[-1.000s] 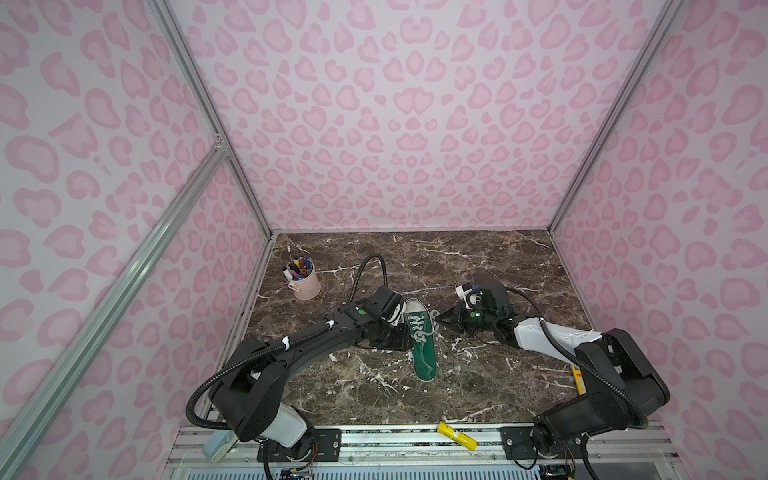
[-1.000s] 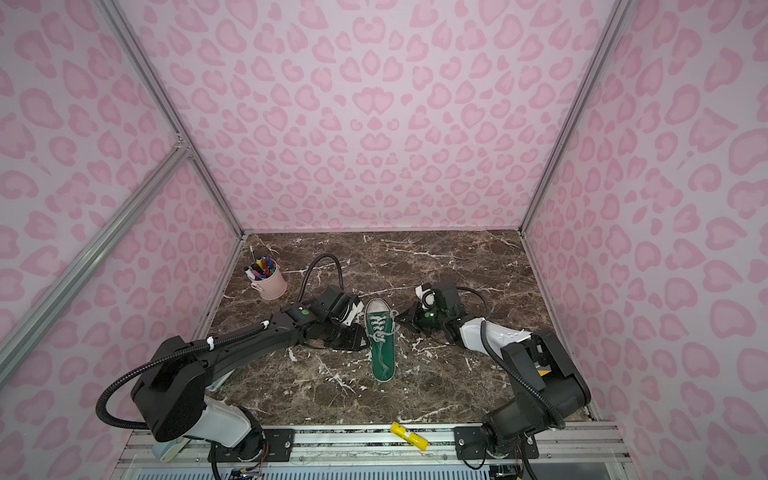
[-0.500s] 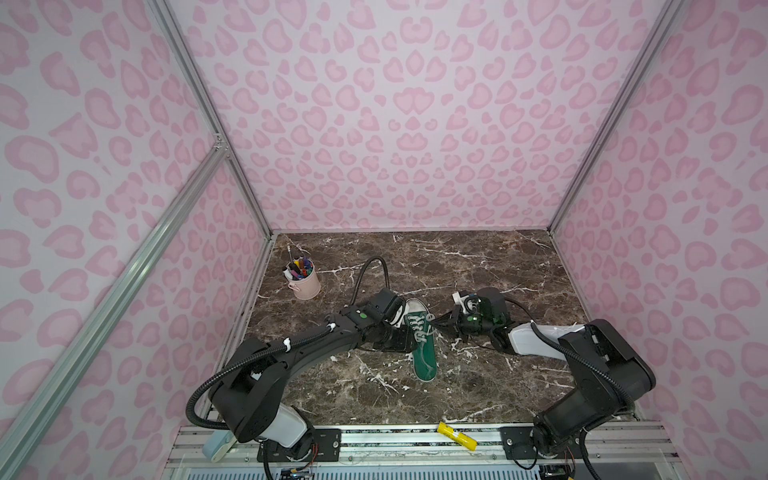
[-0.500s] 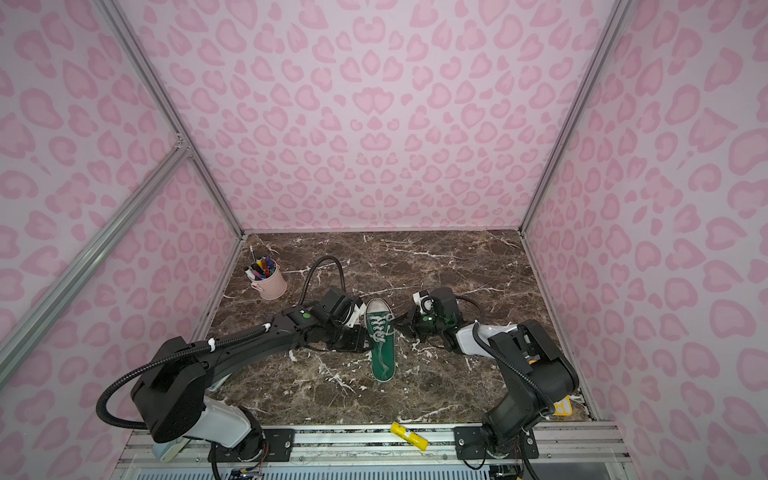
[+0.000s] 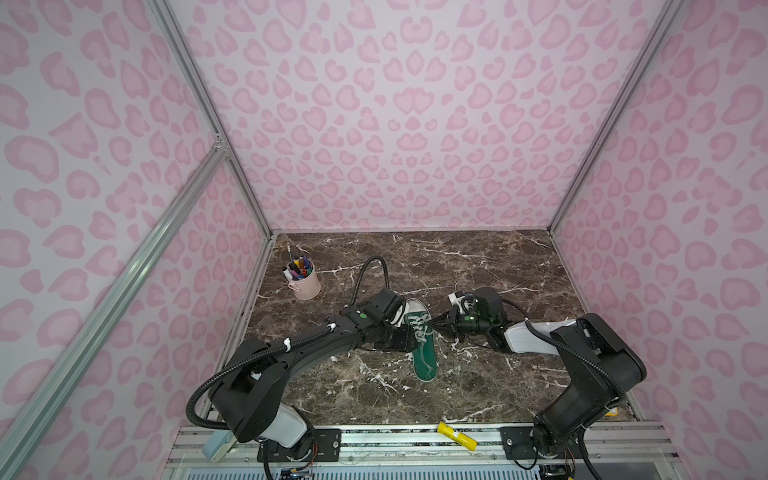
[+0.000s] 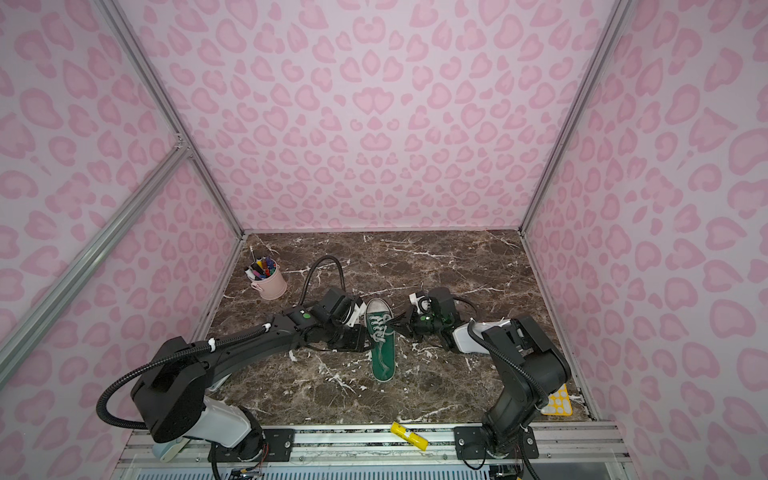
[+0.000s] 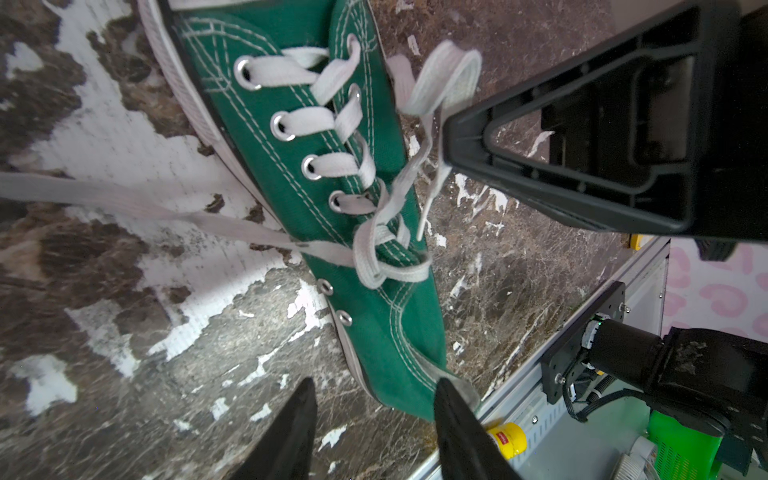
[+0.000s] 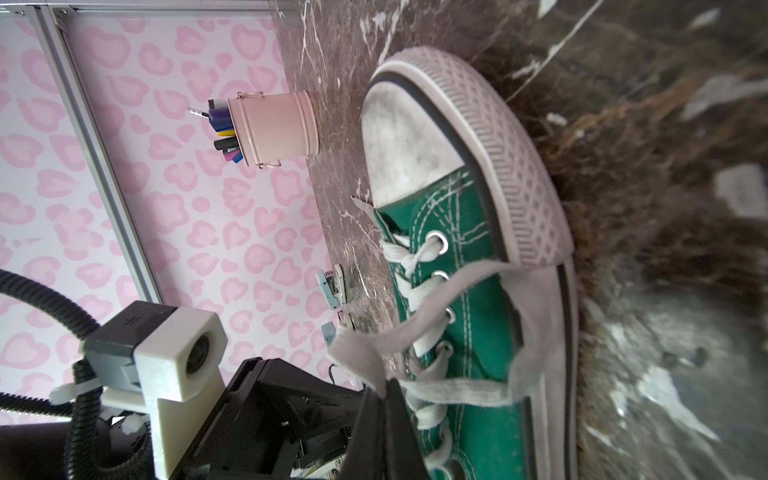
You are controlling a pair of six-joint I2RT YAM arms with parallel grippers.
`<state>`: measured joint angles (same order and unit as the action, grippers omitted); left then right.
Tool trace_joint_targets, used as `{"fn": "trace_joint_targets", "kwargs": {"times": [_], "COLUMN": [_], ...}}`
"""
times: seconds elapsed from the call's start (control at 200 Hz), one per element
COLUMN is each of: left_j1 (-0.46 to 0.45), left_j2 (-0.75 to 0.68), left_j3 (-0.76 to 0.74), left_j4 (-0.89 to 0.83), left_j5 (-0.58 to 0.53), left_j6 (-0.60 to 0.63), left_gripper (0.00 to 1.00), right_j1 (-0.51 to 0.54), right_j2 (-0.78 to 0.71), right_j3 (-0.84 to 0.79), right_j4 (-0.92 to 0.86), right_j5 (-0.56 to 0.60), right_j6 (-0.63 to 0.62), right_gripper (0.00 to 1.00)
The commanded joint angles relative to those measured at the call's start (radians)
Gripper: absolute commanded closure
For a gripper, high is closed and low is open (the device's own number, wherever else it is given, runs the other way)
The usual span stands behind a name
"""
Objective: Tie the shoes
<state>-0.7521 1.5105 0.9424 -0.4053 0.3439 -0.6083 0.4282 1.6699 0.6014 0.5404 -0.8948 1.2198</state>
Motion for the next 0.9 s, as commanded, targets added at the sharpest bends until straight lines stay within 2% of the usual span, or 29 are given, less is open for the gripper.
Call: {"fn": "trace_joint_targets", "kwargs": {"times": [0.0, 0.895], "left_j1": [-0.001, -0.003], "left_j2": [-0.001, 0.006], "left_j3": [-0.005, -0.01], "left_j4": [0.013, 0.016], "left_j5": [0.003, 0.001], "left_j6": [-0.004, -0.004], "left_gripper": [0.51, 0.51], "right_j1": [0.005, -0.001], "right_j2": [0.014, -0.014], "right_j3": [0.006, 0.057], "right_j4": [0.024, -0.24], "right_j5": [-0.024, -0.028], "right_j6": [0.008, -0.151], "right_gripper": [0.96, 0.97]}}
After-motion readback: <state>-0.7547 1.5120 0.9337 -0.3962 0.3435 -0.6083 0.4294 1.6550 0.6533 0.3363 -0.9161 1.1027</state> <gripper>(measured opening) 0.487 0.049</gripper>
